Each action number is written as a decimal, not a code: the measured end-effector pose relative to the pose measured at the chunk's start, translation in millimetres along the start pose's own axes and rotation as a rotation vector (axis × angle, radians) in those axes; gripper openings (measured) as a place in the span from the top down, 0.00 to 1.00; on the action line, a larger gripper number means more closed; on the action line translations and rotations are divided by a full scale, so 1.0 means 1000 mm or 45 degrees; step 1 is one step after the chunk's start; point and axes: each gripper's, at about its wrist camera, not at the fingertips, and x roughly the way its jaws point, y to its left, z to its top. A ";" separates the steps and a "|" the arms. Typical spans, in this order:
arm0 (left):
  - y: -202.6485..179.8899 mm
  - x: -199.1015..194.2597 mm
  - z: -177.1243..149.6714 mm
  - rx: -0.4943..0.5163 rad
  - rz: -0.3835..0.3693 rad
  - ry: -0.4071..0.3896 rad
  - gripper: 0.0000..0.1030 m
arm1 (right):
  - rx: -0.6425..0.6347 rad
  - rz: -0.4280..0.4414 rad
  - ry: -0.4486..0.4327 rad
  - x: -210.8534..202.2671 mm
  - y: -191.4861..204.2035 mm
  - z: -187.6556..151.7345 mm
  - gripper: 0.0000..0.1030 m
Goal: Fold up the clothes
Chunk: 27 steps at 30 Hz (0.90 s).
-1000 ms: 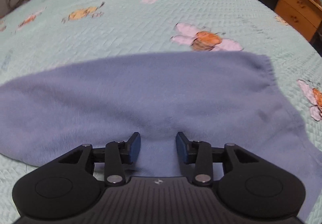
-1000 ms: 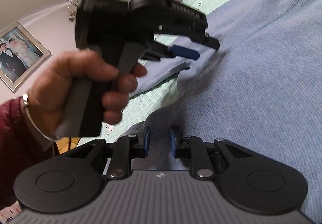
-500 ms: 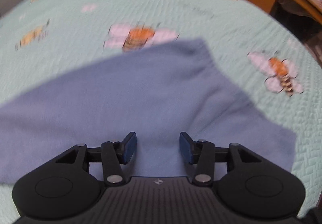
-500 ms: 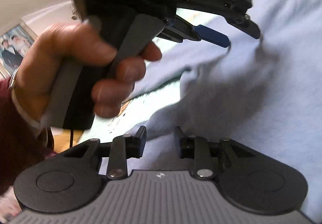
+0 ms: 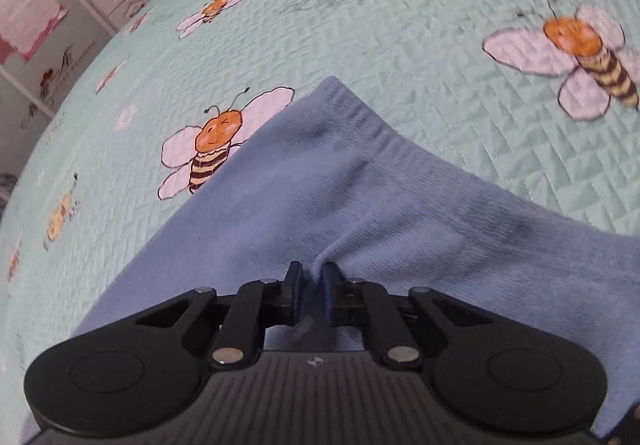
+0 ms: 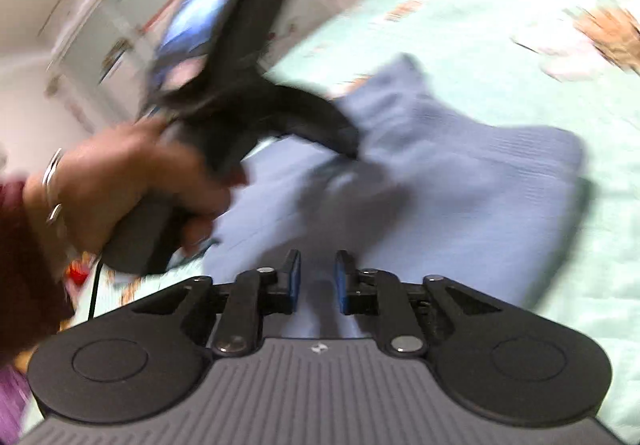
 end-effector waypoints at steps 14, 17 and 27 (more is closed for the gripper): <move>-0.004 -0.001 -0.001 0.006 0.010 0.005 0.96 | 0.005 -0.022 0.036 -0.008 -0.015 -0.002 1.00; -0.005 -0.001 -0.002 0.015 0.016 0.000 0.96 | -0.022 -0.049 -0.003 -0.020 -0.016 -0.003 1.00; -0.007 0.000 0.000 0.024 0.032 -0.001 0.96 | -0.008 -0.036 0.008 0.010 -0.020 0.007 1.00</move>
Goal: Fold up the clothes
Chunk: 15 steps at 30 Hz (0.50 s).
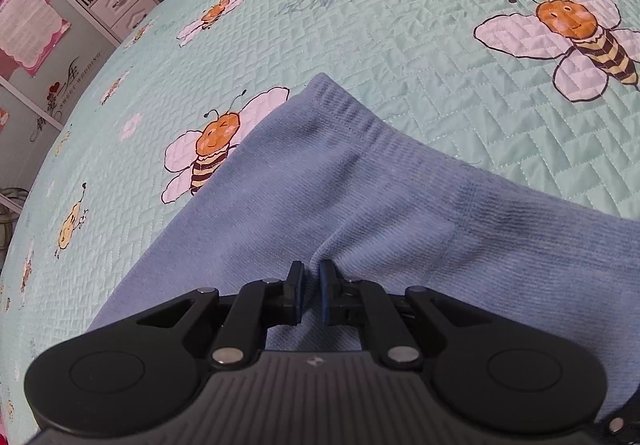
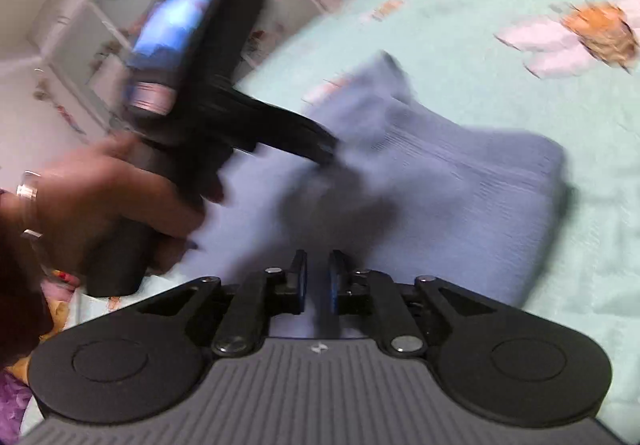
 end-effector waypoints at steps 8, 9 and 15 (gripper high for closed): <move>-0.002 0.000 0.000 0.006 0.006 -0.003 0.96 | -0.025 0.099 -0.084 -0.005 0.010 0.002 0.87; -0.002 0.000 0.000 0.006 0.006 -0.002 0.96 | -0.034 0.112 -0.072 -0.002 0.013 0.002 0.80; -0.001 0.000 0.000 0.003 -0.002 -0.003 0.96 | 0.052 -0.008 -0.030 0.004 -0.005 0.001 1.00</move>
